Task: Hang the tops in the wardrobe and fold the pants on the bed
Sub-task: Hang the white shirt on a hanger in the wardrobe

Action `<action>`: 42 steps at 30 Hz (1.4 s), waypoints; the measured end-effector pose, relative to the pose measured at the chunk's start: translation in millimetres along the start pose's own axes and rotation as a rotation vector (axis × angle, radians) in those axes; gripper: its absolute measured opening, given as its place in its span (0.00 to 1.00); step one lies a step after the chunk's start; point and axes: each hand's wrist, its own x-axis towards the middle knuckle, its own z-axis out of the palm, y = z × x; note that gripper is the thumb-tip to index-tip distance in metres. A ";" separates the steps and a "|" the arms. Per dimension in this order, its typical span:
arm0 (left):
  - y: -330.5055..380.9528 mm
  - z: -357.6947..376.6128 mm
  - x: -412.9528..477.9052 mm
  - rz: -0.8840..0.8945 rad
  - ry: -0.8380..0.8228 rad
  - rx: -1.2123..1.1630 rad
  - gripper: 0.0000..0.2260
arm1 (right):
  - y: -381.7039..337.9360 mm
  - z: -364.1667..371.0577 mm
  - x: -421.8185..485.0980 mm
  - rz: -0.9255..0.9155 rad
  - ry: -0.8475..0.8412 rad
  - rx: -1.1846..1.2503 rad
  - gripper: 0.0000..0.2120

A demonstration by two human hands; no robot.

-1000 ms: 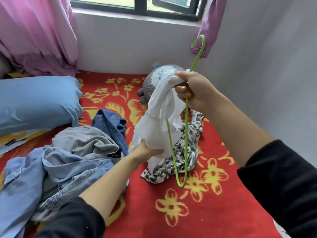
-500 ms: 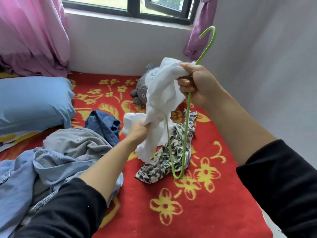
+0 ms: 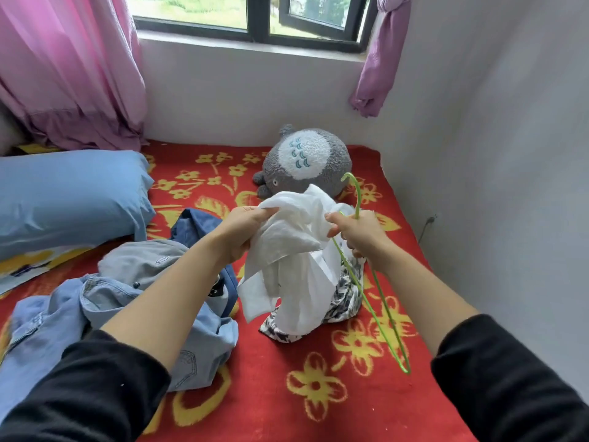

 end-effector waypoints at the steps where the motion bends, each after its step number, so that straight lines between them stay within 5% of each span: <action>1: 1.5 2.6 -2.3 -0.007 -0.004 -0.002 0.12 | 0.7 6.4 -4.7 -0.004 0.020 0.006 0.18; 7: 9.4 13.7 -9.2 0.015 -0.027 0.021 0.10 | 10.1 25.4 -20.3 0.063 -0.298 0.216 0.18; 11: 3.7 4.5 -15.7 0.033 -0.089 -0.017 0.10 | 0.6 20.7 -13.5 0.106 -0.249 0.493 0.14; 14: -18.1 1.5 -23.0 0.064 -0.209 -0.081 0.20 | -16.6 18.8 -11.0 0.132 -0.210 0.566 0.13; 17: -55.8 12.4 -26.8 0.101 0.065 0.065 0.29 | -30.3 20.5 -12.1 0.144 -0.228 0.590 0.12; 22: -118.4 36.2 -33.3 0.069 0.179 0.366 0.24 | -46.6 23.5 -20.4 0.176 -0.290 0.685 0.12; 29: -127.4 42.1 -6.1 -0.045 0.226 0.456 0.27 | -63.5 12.1 -30.8 0.162 -0.380 0.765 0.13; 35: -118.2 16.9 2.7 0.035 0.242 0.528 0.10 | -69.7 -12.0 -31.5 0.152 -0.364 0.895 0.13; 39: -114.5 14.3 6.9 0.084 0.082 0.614 0.19 | -78.5 -18.4 -35.5 0.134 -0.380 0.932 0.14; 42: -111.8 23.1 12.0 0.088 0.134 0.673 0.16 | -85.9 -17.3 -38.9 0.113 -0.415 0.963 0.14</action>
